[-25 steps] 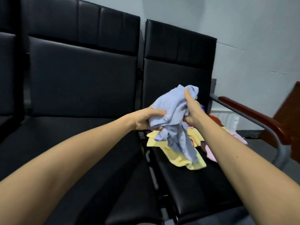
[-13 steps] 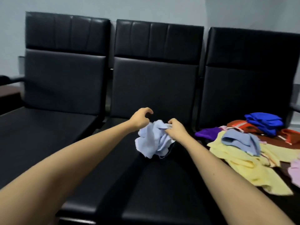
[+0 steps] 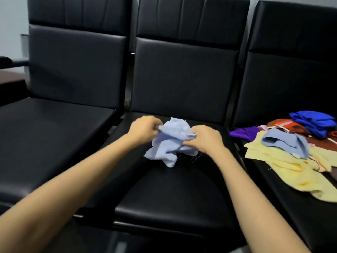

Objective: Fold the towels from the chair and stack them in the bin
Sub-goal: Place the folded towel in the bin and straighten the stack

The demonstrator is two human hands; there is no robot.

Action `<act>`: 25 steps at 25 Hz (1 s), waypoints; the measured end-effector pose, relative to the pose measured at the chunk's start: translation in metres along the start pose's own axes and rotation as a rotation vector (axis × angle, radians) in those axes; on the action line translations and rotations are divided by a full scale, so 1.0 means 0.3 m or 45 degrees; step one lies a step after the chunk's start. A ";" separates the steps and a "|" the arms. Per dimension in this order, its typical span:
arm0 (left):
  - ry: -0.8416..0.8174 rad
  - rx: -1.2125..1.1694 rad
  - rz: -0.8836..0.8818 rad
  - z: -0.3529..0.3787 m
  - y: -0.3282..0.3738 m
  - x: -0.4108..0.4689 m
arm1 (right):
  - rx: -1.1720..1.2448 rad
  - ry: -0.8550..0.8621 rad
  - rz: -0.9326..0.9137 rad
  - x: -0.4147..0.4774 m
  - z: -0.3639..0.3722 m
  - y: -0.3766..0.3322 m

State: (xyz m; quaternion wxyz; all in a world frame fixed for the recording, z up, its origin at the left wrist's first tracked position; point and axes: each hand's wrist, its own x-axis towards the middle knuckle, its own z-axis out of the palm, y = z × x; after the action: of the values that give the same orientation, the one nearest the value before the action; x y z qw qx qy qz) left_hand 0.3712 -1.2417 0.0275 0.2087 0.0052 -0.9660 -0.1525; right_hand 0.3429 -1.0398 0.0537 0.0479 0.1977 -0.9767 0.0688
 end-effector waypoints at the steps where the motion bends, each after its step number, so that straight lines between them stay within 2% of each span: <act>1: 0.117 -0.079 0.038 -0.017 -0.015 0.017 | -0.035 0.086 0.050 0.004 -0.017 0.011; 3: 0.233 -0.483 0.029 -0.031 -0.023 0.030 | 0.072 0.284 0.172 0.005 -0.044 0.036; 4: 0.247 -0.710 -0.009 -0.036 -0.004 0.028 | 0.237 0.353 0.212 0.008 -0.055 0.048; 6: 0.256 -0.979 -0.003 -0.064 0.054 0.028 | 0.871 0.444 0.248 0.028 -0.078 0.065; 8: 0.144 -0.975 0.137 -0.107 0.072 0.040 | 1.500 0.505 0.274 0.031 -0.098 0.066; 10: -0.216 -0.640 0.250 -0.148 0.055 0.052 | 1.637 0.586 0.264 0.020 -0.111 0.071; 11: -0.411 -0.422 0.249 -0.157 0.039 0.057 | 1.598 0.615 0.196 0.017 -0.113 0.079; 12: -0.500 -0.273 0.223 -0.155 0.025 0.059 | 1.489 0.595 0.091 0.012 -0.118 0.092; 13: -0.487 -0.233 0.196 -0.136 0.014 0.060 | 1.278 0.487 -0.006 0.009 -0.118 0.107; 14: -0.407 -0.380 0.123 -0.107 0.007 0.062 | 0.972 0.307 -0.058 0.015 -0.106 0.125; 16: -0.157 -0.974 -0.203 -0.068 0.020 0.064 | 0.345 0.002 0.025 0.027 -0.064 0.157; 17: -0.028 -1.215 -0.317 -0.054 0.029 0.069 | 0.153 -0.025 0.088 0.026 -0.041 0.163; 18: 0.034 -1.315 -0.352 -0.054 0.034 0.077 | 0.049 0.018 0.142 0.026 -0.029 0.159; 19: -0.015 -1.303 -0.303 -0.064 0.039 0.079 | 0.033 0.071 0.173 0.024 -0.025 0.155; 20: -0.182 -1.181 -0.205 -0.073 0.041 0.078 | 0.062 0.111 0.177 0.021 -0.024 0.151; 22: -0.687 -0.579 0.003 -0.057 0.048 0.057 | 0.225 0.128 0.054 0.030 -0.017 0.145; 23: -0.823 -0.291 0.098 -0.026 0.048 0.043 | 0.290 0.084 -0.032 0.044 -0.001 0.147; 24: -0.816 -0.148 0.159 0.013 0.039 0.037 | 0.323 -0.012 -0.090 0.055 0.026 0.147; 25: -0.717 -0.217 0.185 0.045 0.038 0.034 | 0.354 -0.131 -0.069 0.060 0.060 0.139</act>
State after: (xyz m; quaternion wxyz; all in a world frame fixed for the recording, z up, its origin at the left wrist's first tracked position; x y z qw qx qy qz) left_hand 0.3570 -1.2277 0.0231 -0.0575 -0.1239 -0.9674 -0.2131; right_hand 0.3087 -1.0114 0.0332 -0.0280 0.2321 -0.9531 0.1920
